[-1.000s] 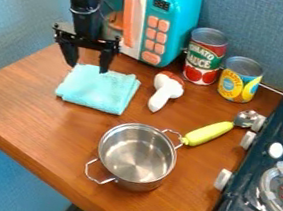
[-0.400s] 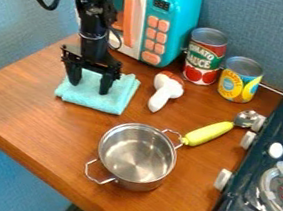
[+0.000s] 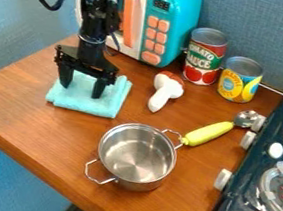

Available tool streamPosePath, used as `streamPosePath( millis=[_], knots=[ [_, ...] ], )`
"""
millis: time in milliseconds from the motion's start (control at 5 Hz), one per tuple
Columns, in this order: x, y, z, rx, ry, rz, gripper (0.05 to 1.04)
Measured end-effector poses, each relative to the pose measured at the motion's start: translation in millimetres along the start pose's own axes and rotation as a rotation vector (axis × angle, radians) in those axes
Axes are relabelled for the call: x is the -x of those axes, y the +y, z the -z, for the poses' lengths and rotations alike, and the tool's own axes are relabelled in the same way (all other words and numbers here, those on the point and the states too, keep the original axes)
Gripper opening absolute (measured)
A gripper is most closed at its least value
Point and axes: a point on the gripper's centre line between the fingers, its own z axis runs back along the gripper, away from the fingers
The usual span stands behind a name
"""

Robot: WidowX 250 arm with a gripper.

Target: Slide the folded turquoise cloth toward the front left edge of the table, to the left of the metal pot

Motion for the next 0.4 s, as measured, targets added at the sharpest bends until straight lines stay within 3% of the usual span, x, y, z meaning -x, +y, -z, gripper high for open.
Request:
streamPosePath(
  millis=[200,400],
  knots=[
    [19,9,-2,-0.067,0.119,0.035,1.001],
    [39,11,-3,-0.068,0.212,0.083,1.001]
  ],
)
